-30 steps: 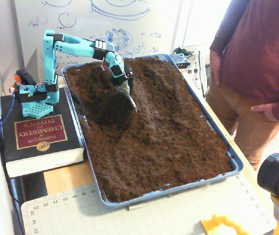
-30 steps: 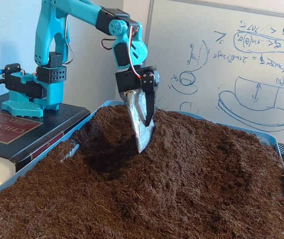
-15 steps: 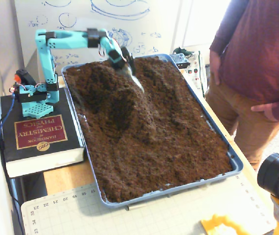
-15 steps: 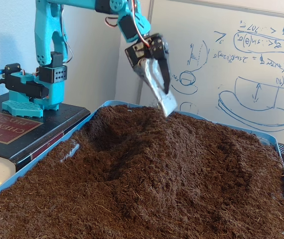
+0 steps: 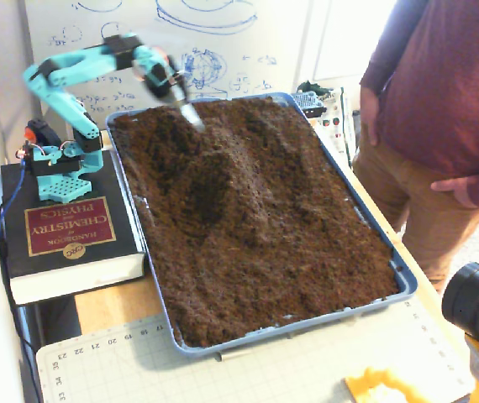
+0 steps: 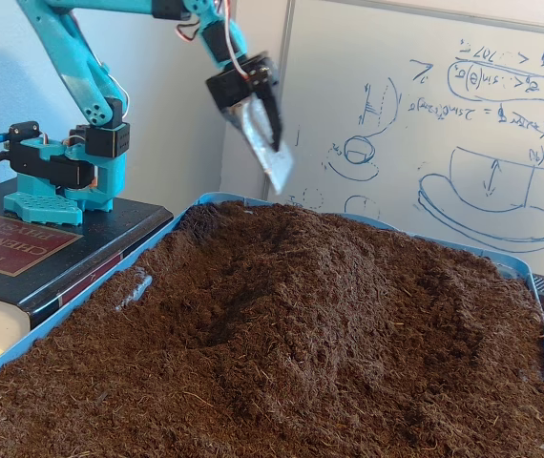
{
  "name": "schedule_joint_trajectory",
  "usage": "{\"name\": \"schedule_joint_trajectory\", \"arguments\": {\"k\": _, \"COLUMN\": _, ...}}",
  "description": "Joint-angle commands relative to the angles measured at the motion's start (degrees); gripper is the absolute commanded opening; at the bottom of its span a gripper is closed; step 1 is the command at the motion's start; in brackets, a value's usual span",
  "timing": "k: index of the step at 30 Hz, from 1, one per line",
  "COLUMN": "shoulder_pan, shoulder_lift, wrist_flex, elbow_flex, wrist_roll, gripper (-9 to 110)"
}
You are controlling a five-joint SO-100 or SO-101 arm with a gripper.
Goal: Build a berm.
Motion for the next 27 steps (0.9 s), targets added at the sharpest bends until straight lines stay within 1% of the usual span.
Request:
{"name": "schedule_joint_trajectory", "arguments": {"k": 1, "shoulder_pan": -1.14, "shoulder_lift": 10.55, "wrist_flex": 6.06, "elbow_flex": 2.37, "wrist_roll": 0.26, "gripper": 0}}
{"name": "schedule_joint_trajectory", "arguments": {"k": 4, "shoulder_pan": -0.44, "shoulder_lift": 14.24, "wrist_flex": 10.63, "elbow_flex": 5.98, "wrist_roll": 0.09, "gripper": 0}}
{"name": "schedule_joint_trajectory", "arguments": {"k": 8, "shoulder_pan": 3.96, "shoulder_lift": 16.26, "wrist_flex": 11.34, "elbow_flex": 10.90, "wrist_roll": -1.32, "gripper": 0}}
{"name": "schedule_joint_trajectory", "arguments": {"k": 11, "shoulder_pan": 8.96, "shoulder_lift": 19.25, "wrist_flex": 11.34, "elbow_flex": 14.15, "wrist_roll": -7.38, "gripper": 0}}
{"name": "schedule_joint_trajectory", "arguments": {"k": 16, "shoulder_pan": 24.70, "shoulder_lift": 24.17, "wrist_flex": 11.25, "elbow_flex": 17.58, "wrist_roll": -20.92, "gripper": 0}}
{"name": "schedule_joint_trajectory", "arguments": {"k": 18, "shoulder_pan": 29.44, "shoulder_lift": 24.43, "wrist_flex": 10.81, "elbow_flex": 19.25, "wrist_roll": -26.19, "gripper": 0}}
{"name": "schedule_joint_trajectory", "arguments": {"k": 20, "shoulder_pan": 31.29, "shoulder_lift": 24.87, "wrist_flex": 8.88, "elbow_flex": 21.80, "wrist_roll": -29.27, "gripper": 0}}
{"name": "schedule_joint_trajectory", "arguments": {"k": 22, "shoulder_pan": 30.76, "shoulder_lift": 24.96, "wrist_flex": 5.10, "elbow_flex": 25.31, "wrist_roll": -29.88, "gripper": 0}}
{"name": "schedule_joint_trajectory", "arguments": {"k": 27, "shoulder_pan": 29.18, "shoulder_lift": 24.52, "wrist_flex": -8.26, "elbow_flex": 33.49, "wrist_roll": -25.40, "gripper": 0}}
